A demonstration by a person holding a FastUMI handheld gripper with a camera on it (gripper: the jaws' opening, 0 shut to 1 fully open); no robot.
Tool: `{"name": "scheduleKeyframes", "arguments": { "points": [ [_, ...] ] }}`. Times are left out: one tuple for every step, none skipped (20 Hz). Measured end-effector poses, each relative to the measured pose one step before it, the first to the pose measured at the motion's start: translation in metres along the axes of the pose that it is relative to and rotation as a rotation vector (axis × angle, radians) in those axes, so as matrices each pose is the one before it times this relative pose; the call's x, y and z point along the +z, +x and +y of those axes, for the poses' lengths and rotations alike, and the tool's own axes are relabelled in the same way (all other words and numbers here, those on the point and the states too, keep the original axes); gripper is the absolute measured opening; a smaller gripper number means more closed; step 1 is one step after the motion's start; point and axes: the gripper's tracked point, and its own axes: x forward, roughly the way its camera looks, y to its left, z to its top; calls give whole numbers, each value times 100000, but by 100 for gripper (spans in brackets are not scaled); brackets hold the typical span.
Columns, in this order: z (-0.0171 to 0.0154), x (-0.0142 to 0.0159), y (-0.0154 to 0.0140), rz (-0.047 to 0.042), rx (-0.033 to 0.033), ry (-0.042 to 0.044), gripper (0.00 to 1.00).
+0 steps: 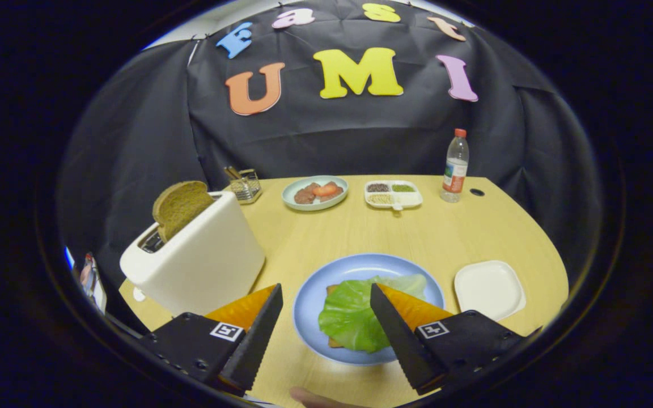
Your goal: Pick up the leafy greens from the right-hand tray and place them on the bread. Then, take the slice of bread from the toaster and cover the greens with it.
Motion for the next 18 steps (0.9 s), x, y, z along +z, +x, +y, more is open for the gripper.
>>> {"name": "scheduleKeyframes", "arguments": {
  "points": [
    [901, 796, -480, -1580, 618, -331, 96],
    [1012, 943, -497, -1483, 948, -8, 95],
    [1029, 872, -457, -1704, 1042, 270, 96],
    [1135, 1113, -349, -1644, 1153, 73, 96],
    [1174, 947, -298, -1667, 1084, -234, 96],
    [1151, 1176, -142, -1932, 1066, -246, 96],
    [1331, 1115, 18, -2057, 1294, -184, 96],
    [1245, 1017, 231, -1411, 1166, -453, 96],
    [1322, 677, 256, -911, 1237, -611, 96],
    [1336, 592, 476, -251, 1166, -681, 96],
    [1147, 298, 855, 385, 798, -754, 95],
    [923, 83, 826, 1591, -342, -872, 96],
    [538, -161, 1023, 2077, -1073, -723, 96],
    [541, -96, 985, 2050, -897, -602, 96],
    [547, -163, 1061, 2147, -586, -593, 96],
    [149, -86, 892, 1600, -1368, -343, 96],
    [4, 5, 735, 1166, -1686, 107, 96],
    [-5, -111, 606, 1675, -1686, 65, 96]
  ]
}}
